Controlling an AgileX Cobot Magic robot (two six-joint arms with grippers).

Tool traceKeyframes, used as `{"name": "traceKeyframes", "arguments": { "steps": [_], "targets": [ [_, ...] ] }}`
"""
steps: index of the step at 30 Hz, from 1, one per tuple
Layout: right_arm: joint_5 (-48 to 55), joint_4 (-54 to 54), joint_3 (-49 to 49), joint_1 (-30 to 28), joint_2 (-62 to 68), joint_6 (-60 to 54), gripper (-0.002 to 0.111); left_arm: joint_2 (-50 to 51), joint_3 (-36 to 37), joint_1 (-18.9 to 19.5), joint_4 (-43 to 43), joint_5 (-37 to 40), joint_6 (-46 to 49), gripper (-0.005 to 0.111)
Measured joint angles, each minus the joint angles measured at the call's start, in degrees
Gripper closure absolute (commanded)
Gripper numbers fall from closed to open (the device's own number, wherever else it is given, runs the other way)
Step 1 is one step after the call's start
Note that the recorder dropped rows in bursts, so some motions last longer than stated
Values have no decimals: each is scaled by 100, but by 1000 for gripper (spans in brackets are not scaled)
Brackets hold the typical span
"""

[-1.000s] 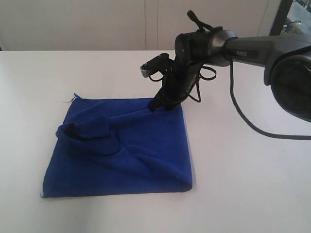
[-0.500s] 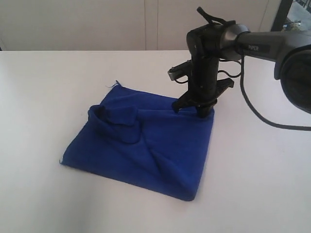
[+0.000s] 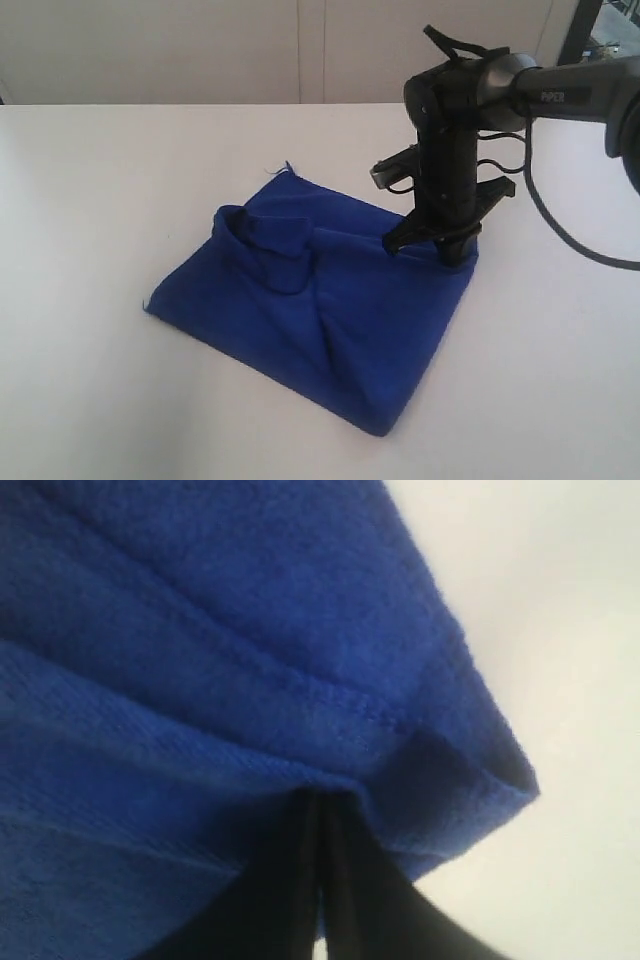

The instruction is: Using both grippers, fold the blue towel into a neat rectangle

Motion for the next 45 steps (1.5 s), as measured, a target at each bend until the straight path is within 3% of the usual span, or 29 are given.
{"name": "traceKeyframes", "arguments": {
  "steps": [14, 25, 32, 45],
  "targets": [
    [272, 474, 1255, -3, -788, 0, 108, 0, 0, 0, 11, 0, 0, 107],
    [-70, 939, 1359, 37, -1966, -424, 108, 0, 0, 0, 11, 0, 0, 107],
    [-840, 2005, 1318, 728, -1961, -1164, 108, 0, 0, 0, 21, 0, 0, 107],
    [-1180, 2284, -144, 1906, -1124, -1262, 108, 0, 0, 0, 21, 0, 0, 107]
  ]
}}
